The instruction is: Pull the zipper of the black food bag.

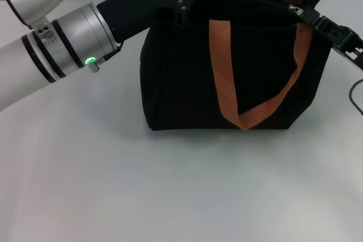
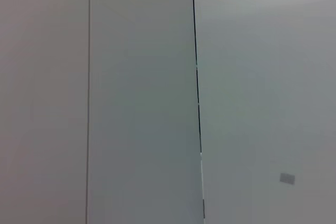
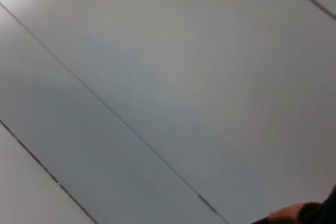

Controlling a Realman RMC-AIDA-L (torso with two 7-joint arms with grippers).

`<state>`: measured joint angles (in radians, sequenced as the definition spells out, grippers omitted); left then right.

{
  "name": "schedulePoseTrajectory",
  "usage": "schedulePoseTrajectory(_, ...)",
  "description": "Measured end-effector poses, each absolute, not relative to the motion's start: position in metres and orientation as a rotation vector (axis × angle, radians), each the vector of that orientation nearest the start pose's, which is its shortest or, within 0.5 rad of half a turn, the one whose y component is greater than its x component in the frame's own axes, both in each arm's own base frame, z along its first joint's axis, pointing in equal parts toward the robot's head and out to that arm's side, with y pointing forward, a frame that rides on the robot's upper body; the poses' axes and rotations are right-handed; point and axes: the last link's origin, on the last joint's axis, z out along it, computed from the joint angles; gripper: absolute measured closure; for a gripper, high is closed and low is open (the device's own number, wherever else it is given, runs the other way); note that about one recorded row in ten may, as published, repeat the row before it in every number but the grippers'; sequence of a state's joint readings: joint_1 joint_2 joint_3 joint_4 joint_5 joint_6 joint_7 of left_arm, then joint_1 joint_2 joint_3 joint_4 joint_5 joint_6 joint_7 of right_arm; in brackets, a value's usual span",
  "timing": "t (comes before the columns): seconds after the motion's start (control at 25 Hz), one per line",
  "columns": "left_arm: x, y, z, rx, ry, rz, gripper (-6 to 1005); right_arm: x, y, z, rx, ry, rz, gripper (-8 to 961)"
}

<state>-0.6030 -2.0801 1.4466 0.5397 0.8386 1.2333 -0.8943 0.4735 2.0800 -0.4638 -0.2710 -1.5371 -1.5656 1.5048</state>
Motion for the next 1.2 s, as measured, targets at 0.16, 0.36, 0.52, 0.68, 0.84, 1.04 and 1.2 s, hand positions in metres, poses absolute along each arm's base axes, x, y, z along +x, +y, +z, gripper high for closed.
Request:
schedulePoseTrajectory(0.16,-0.155,0.376,-0.034,-2.374,-0.167,-1.178,962,0.287,0.317,0.012,-1.956,1.210,1.501,957)
schedulePoseTrajectory(0.36,-0.155,0.377,-0.035,-2.374,-0.169,-1.174,961,0.293,0.314,0.016,-1.913,1.211,1.502,958)
schedulePoseTrajectory(0.52,-0.155,0.376,-0.035,-2.374,-0.172,-1.172,961,0.300,0.309,0.024,-1.835,1.208,1.543,958)
schedulePoseTrajectory(0.68,-0.156,0.376,-0.036,-2.375,-0.175,-1.170,960,0.305,0.300,0.032,-1.781,1.168,1.593,959)
schedulePoseTrajectory(0.84,-0.156,0.375,-0.036,-2.377,-0.173,-1.168,960,0.299,0.290,0.039,-1.816,0.985,1.618,895)
schedulePoseTrajectory(1.04,-0.158,0.375,-0.036,-2.376,-0.165,-1.160,959,0.297,0.286,0.037,-1.828,0.896,1.599,781)
schedulePoseTrajectory(1.2,-0.162,0.374,-0.036,-2.363,-0.189,-1.156,958,0.297,0.287,0.034,-1.825,0.882,1.581,670)
